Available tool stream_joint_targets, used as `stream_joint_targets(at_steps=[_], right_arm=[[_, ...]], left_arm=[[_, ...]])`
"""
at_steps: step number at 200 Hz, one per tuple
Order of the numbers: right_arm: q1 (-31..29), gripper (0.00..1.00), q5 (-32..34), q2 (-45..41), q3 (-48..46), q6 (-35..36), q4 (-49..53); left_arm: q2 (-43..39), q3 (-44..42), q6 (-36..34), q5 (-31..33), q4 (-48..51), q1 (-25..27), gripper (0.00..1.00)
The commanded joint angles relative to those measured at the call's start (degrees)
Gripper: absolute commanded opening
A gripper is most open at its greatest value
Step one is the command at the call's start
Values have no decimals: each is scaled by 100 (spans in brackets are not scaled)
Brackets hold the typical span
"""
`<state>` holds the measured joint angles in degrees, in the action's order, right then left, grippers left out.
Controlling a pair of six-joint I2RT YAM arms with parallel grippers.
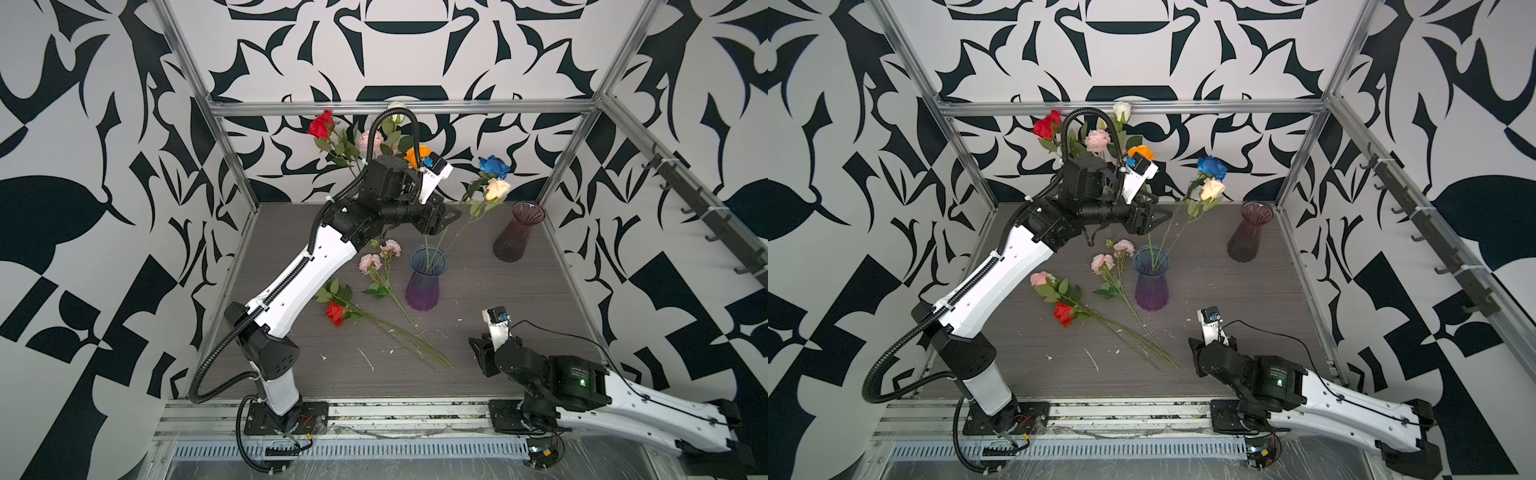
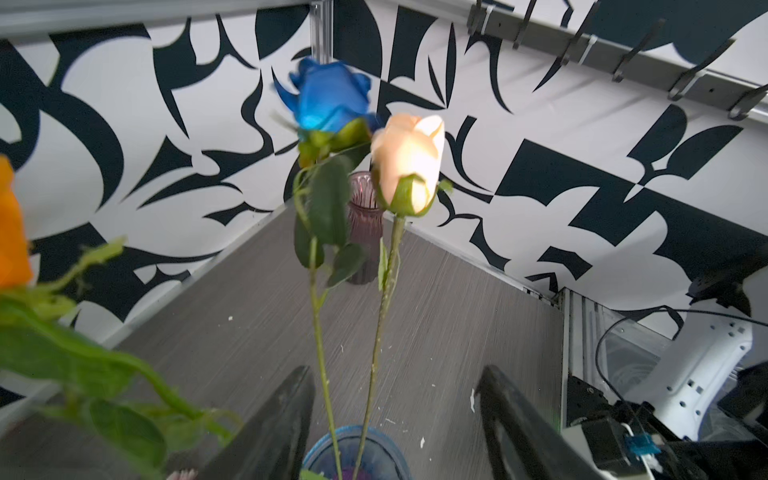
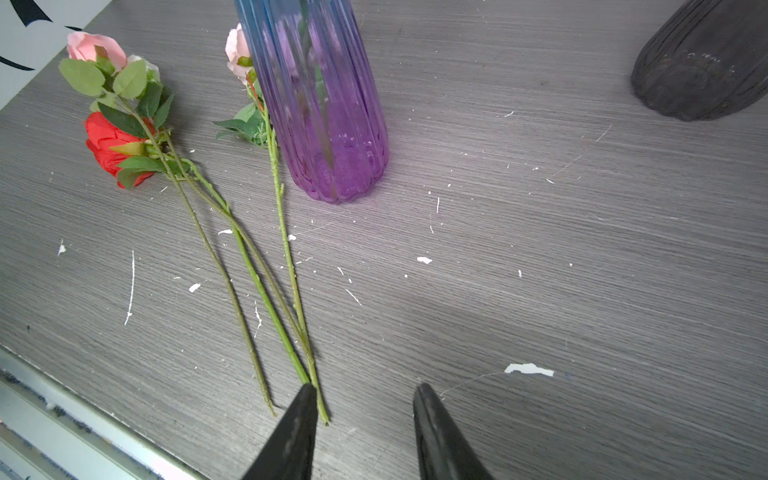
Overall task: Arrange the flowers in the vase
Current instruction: 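Lower the blue rose stem into the blue-and-purple vase with the left gripper, then open the left gripper and pull back while the right gripper reaches toward loose flowers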
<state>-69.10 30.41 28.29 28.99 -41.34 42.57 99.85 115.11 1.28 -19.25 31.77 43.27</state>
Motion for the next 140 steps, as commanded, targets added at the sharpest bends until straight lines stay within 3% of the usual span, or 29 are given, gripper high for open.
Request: stream_joint_targets(at_steps=[1, 27, 67, 103, 140], right_arm=[[-7, 42, 25, -48, 79, 64, -81], [-7, 42, 10, -7, 83, 82, -99], [-7, 42, -109, 141, 57, 118, -210], [-7, 41, -452, 556, 39, 329, -593], [-16, 40, -1549, 1701, -238, 370, -1972]], left_arm=[[-418, -429, -17, 225, -16, 6, 69], [-836, -835, -26, 641, -174, -81, 70], [-1721, -2041, 557, 692, -602, -404, 69], [-3150, -3975, 1337, 889, -1257, -489, 69], [-4943, -6142, 2377, 1237, -1577, -503, 68]])
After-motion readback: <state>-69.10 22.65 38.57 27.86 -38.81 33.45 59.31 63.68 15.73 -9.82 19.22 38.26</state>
